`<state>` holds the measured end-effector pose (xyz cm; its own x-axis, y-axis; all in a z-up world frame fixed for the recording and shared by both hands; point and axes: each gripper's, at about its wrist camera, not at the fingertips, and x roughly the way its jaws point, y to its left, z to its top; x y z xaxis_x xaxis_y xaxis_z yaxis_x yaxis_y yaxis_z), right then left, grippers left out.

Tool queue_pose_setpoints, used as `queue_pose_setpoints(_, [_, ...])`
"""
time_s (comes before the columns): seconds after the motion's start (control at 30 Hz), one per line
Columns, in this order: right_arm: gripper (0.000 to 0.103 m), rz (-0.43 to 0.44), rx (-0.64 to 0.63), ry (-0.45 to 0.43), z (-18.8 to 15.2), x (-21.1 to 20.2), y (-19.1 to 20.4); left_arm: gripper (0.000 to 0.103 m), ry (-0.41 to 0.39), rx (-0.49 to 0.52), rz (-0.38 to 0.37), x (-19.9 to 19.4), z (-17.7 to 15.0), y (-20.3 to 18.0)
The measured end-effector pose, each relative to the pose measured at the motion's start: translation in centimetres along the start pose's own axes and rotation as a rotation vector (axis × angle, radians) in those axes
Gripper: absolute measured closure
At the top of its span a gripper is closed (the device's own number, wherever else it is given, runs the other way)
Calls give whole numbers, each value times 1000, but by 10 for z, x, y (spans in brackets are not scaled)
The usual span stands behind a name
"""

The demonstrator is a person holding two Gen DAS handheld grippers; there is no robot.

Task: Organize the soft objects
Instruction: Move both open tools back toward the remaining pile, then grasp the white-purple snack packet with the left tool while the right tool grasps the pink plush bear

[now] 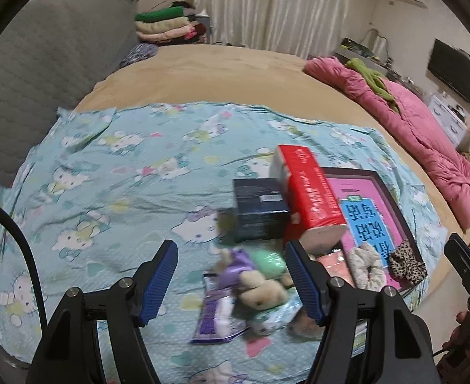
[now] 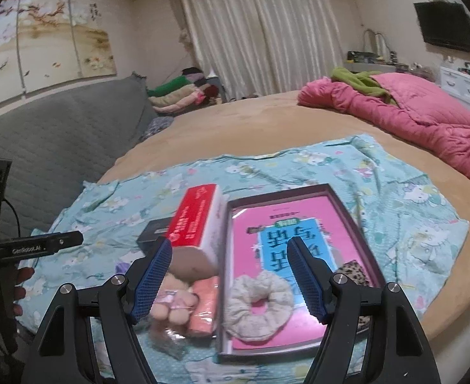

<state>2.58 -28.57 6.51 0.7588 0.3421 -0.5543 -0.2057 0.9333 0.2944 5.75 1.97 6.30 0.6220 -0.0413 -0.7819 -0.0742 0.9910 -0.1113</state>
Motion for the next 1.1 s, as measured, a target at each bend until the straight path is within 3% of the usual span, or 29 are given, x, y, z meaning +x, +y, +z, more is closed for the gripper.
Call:
queue_pose_setpoints(0.4, [27,57,-106,72,-14,21,46,34,81,-13,32,21,-34,35])
queue_pose_setpoints(0.73, [27,59,-187,180,-42,54,61,34,179,-2,-3,58,-59,30])
queue_pose_setpoints(1.1, [27,54,-355,277,-66,95,84,34,228,6,-28,80,-72,28])
